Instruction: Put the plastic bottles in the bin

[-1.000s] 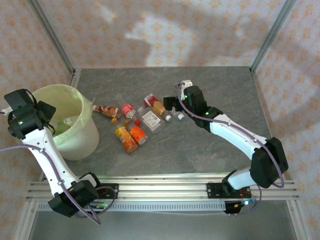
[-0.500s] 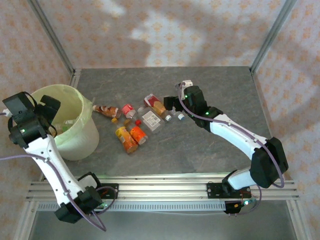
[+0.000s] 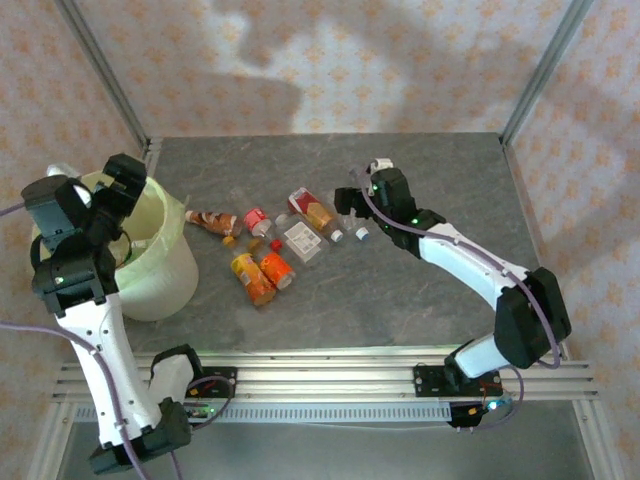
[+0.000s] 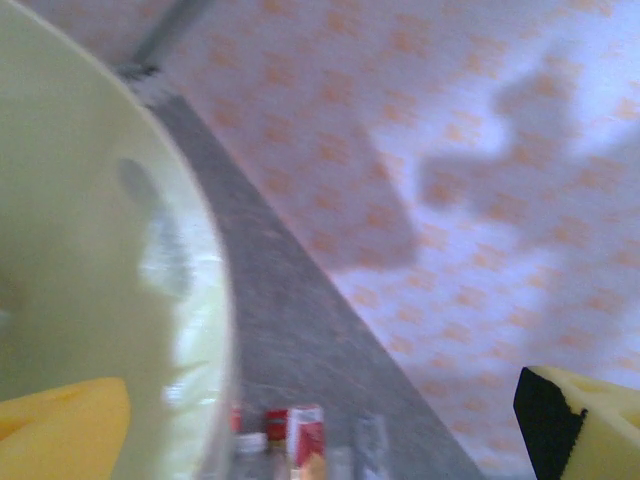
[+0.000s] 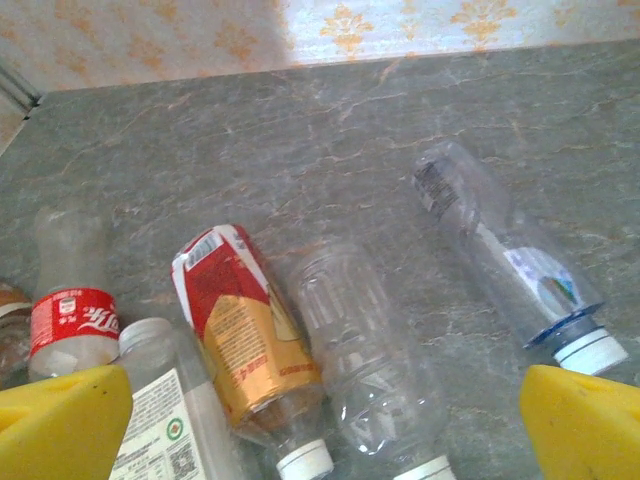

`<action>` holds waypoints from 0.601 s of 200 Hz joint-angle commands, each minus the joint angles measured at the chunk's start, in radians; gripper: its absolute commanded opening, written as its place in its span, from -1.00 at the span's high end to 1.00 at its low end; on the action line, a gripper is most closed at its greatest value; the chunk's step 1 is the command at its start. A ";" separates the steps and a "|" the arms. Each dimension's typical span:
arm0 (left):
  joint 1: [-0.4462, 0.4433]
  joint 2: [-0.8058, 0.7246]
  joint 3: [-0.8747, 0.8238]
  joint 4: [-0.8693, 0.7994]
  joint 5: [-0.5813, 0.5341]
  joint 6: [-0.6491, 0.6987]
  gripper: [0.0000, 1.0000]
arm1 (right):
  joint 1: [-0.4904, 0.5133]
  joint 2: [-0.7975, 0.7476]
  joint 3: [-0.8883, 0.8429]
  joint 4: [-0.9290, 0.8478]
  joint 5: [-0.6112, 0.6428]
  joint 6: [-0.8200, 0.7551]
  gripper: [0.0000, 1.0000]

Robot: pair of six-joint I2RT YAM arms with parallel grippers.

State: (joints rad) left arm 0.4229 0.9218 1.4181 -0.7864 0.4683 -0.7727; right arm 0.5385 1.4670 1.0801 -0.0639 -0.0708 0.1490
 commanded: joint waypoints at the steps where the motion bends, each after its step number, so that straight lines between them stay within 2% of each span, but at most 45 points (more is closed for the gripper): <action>1: -0.098 0.045 0.012 0.141 -0.008 -0.081 -0.99 | -0.053 0.017 0.045 0.021 0.010 -0.028 -0.98; 28: -0.258 0.096 0.024 0.193 -0.099 -0.059 -0.99 | -0.140 0.065 0.078 -0.005 -0.028 -0.074 -0.99; 55: -0.423 0.159 0.025 0.254 -0.155 -0.039 -0.99 | -0.221 0.157 0.148 -0.086 -0.189 -0.202 -0.99; 81: -0.584 0.228 0.047 0.261 -0.237 0.016 -0.99 | -0.255 0.253 0.247 -0.244 -0.225 -0.386 -1.00; 99: -0.691 0.267 0.033 0.274 -0.305 0.033 -0.99 | -0.282 0.307 0.297 -0.327 -0.275 -0.457 -0.99; 120: -0.806 0.305 -0.027 0.366 -0.363 0.018 -0.99 | -0.316 0.363 0.341 -0.375 -0.353 -0.512 -0.95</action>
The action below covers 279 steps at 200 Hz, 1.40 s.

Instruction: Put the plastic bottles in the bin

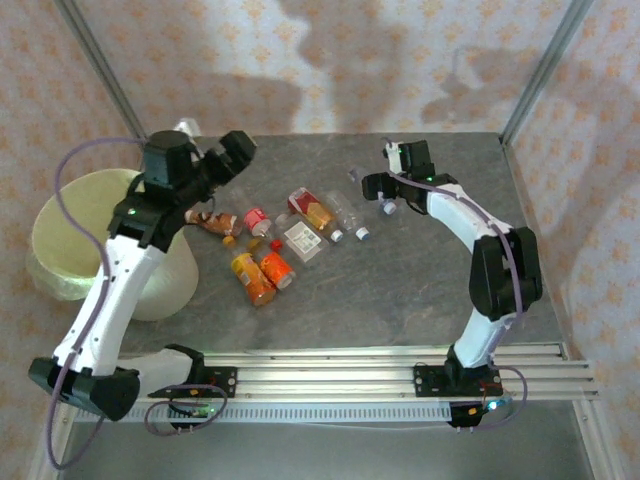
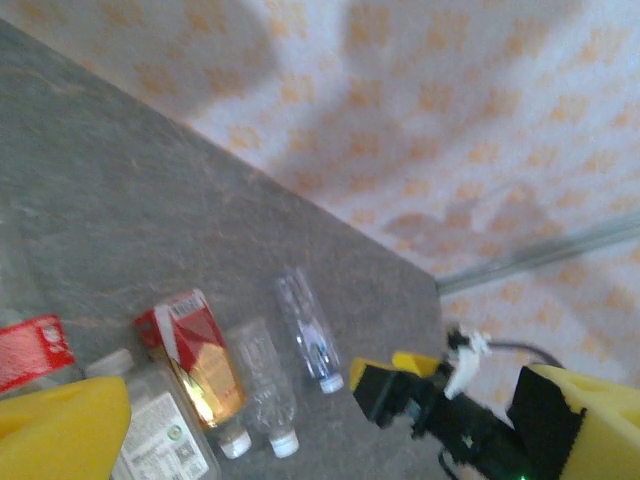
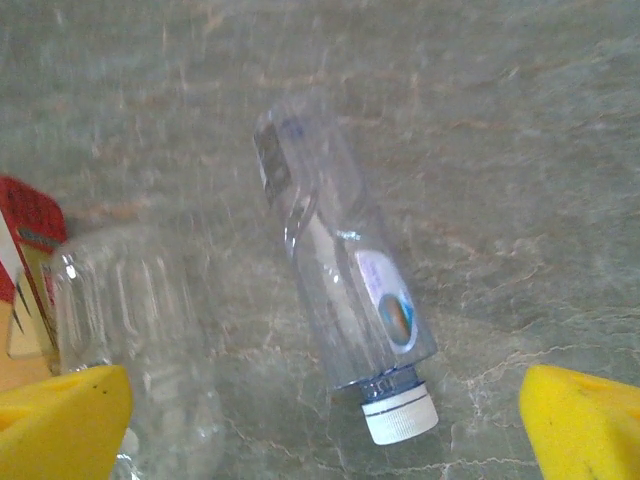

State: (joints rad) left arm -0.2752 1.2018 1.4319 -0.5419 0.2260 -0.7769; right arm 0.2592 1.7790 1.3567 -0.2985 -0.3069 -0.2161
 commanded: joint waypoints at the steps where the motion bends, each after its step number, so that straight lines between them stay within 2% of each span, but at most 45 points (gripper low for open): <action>1: -0.113 0.027 -0.044 0.127 -0.125 0.021 -0.99 | -0.038 0.054 0.068 -0.144 -0.120 -0.150 -0.95; 34: -0.281 0.102 -0.111 0.294 -0.266 0.006 -0.99 | -0.048 0.137 0.126 -0.214 -0.167 -0.280 -0.88; 67: -0.349 0.194 -0.107 0.327 -0.309 -0.031 -1.00 | -0.048 0.207 0.172 -0.215 -0.111 -0.342 -0.85; 94: -0.404 0.212 -0.181 0.396 -0.382 -0.063 -1.00 | -0.048 0.273 0.233 -0.234 -0.081 -0.350 -0.83; 158: -0.439 0.252 -0.282 0.445 -0.457 -0.162 -1.00 | -0.046 0.375 0.325 -0.287 -0.106 -0.420 -0.75; 205: -0.473 0.245 -0.304 0.482 -0.543 -0.163 -1.00 | -0.029 0.424 0.342 -0.277 -0.072 -0.416 -0.66; 248: -0.492 0.268 -0.306 0.487 -0.545 -0.178 -1.00 | -0.021 0.387 0.277 -0.150 -0.041 -0.367 -0.29; 279: -0.495 0.298 -0.286 0.477 -0.514 -0.176 -1.00 | -0.021 0.319 0.207 -0.084 -0.032 -0.362 -0.11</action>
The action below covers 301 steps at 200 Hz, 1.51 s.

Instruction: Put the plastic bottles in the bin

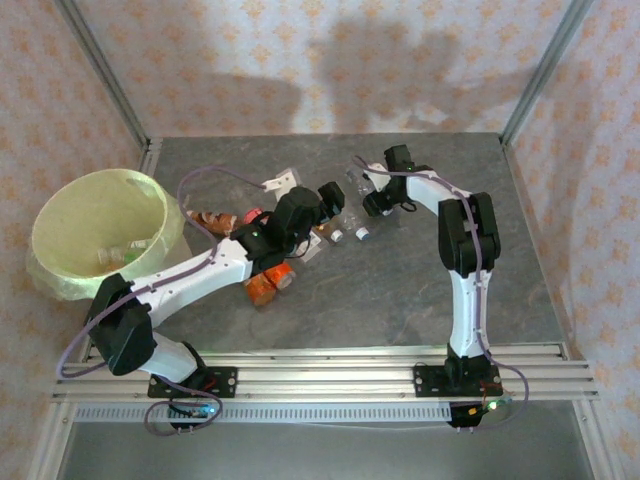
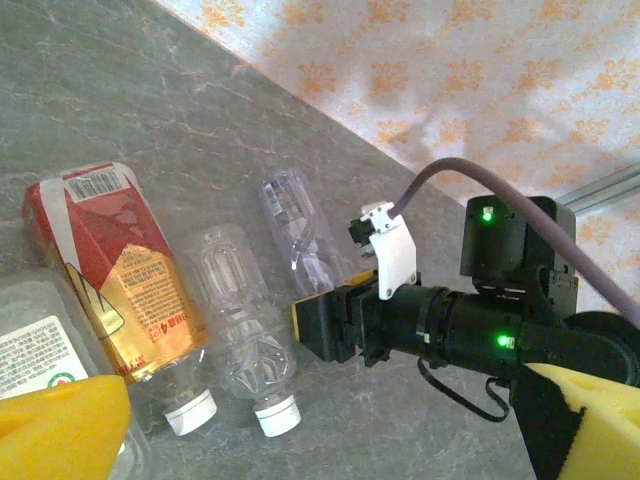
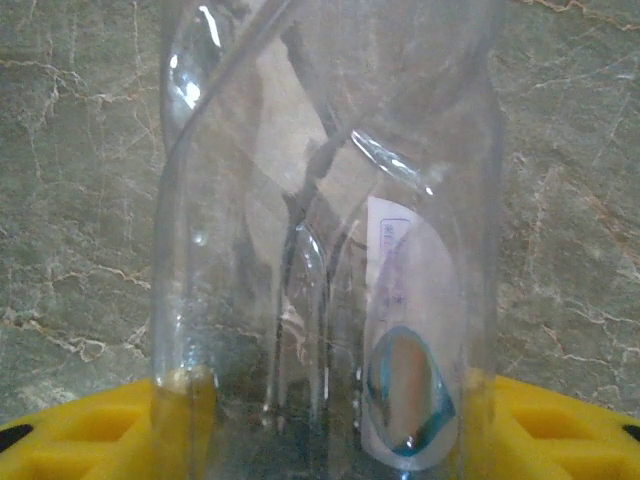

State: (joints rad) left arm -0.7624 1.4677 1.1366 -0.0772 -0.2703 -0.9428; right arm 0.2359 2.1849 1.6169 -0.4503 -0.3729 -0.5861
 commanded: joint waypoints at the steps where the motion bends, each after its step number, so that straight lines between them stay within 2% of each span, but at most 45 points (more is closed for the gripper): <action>1: -0.007 0.033 0.010 0.013 -0.017 -0.010 -1.00 | 0.001 -0.090 -0.056 0.070 0.035 0.010 -0.11; 22: -0.008 0.037 0.023 0.010 -0.024 -0.008 -1.00 | 0.005 -0.174 -0.111 0.092 0.067 0.048 -0.08; 43: -0.008 0.034 0.033 0.016 -0.046 0.002 -1.00 | 0.005 -0.306 -0.232 0.195 0.080 0.172 -0.06; 70: -0.008 0.039 0.045 0.034 -0.036 0.023 -1.00 | 0.005 -0.469 -0.376 0.296 0.097 0.328 0.08; 117: -0.003 0.049 0.078 0.091 0.114 0.148 -1.00 | 0.026 -0.753 -0.634 0.426 -0.044 0.466 0.09; 149: 0.001 0.055 0.095 0.133 0.226 0.224 -1.00 | 0.042 -0.883 -0.726 0.448 -0.248 0.498 0.09; 181: 0.024 0.072 0.124 0.176 0.393 0.275 -1.00 | 0.073 -0.926 -0.743 0.433 -0.413 0.517 0.09; 209: 0.036 0.077 0.173 0.106 0.370 0.305 -1.00 | 0.099 -0.925 -0.736 0.474 -0.511 0.566 0.09; 249: 0.082 0.057 0.151 0.144 0.418 0.268 -1.00 | 0.113 -0.935 -0.724 0.548 -0.618 0.607 0.08; 278: 0.115 0.051 0.138 0.174 0.507 0.261 -1.00 | 0.119 -0.926 -0.702 0.588 -0.704 0.647 0.08; 301: 0.136 0.042 0.103 0.261 0.584 0.241 -1.00 | 0.128 -0.921 -0.688 0.588 -0.743 0.648 0.08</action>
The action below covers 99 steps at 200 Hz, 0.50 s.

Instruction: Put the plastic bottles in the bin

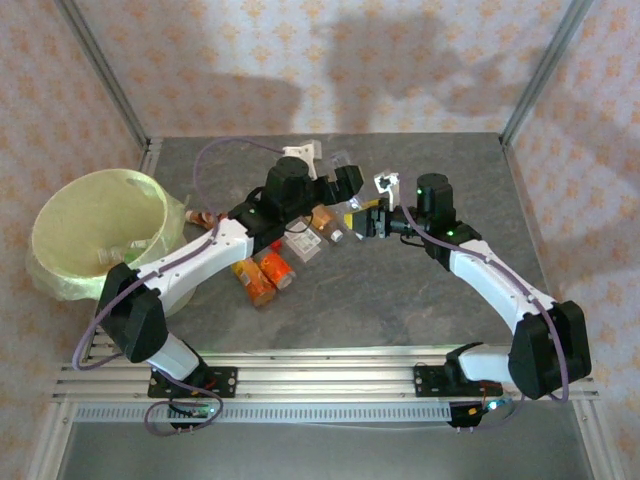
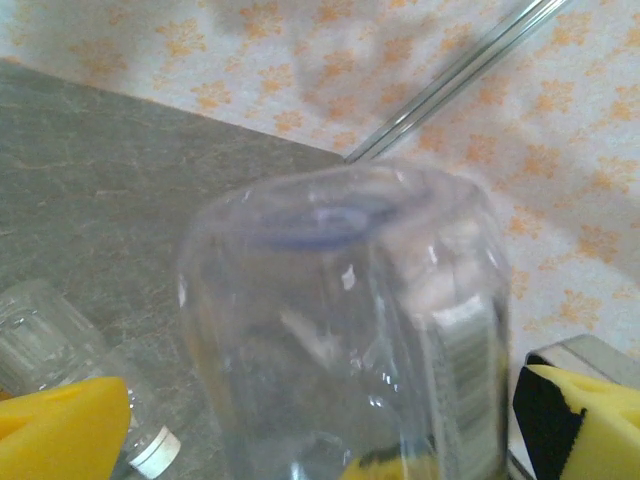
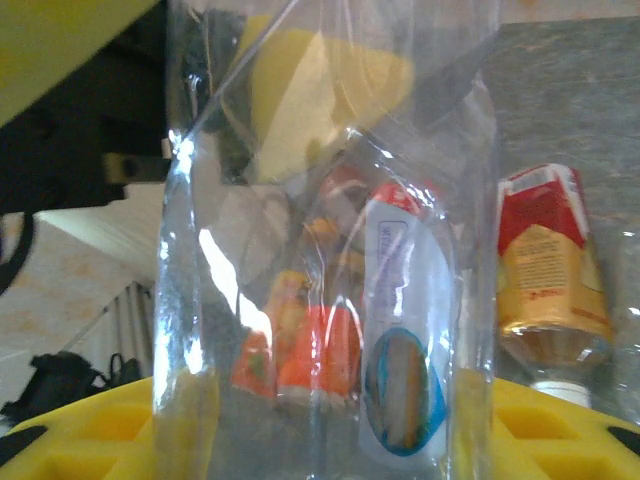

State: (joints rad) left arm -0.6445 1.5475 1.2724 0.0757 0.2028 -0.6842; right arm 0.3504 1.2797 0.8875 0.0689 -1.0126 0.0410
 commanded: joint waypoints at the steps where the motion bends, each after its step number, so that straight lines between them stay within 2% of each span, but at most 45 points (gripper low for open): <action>1: 0.019 -0.037 -0.034 0.111 0.115 -0.019 -0.99 | 0.014 -0.016 0.042 0.068 -0.105 0.021 0.08; 15: 0.027 -0.032 -0.029 0.123 0.163 -0.017 -0.91 | 0.017 -0.015 0.047 0.064 -0.120 0.021 0.07; 30: 0.028 -0.027 -0.021 0.120 0.179 -0.013 -0.74 | 0.019 -0.011 0.053 0.048 -0.117 0.011 0.07; 65: 0.028 -0.030 -0.040 0.153 0.192 -0.014 -0.31 | 0.021 -0.014 0.056 0.046 -0.082 0.011 0.07; 99: 0.028 -0.027 -0.048 0.167 0.192 -0.018 -0.04 | 0.022 -0.014 0.054 0.043 -0.054 0.011 -0.03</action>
State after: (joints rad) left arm -0.6197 1.5471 1.2346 0.2005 0.3645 -0.7143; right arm 0.3676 1.2797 0.9035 0.0765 -1.0702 0.0517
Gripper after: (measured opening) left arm 0.553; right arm 0.535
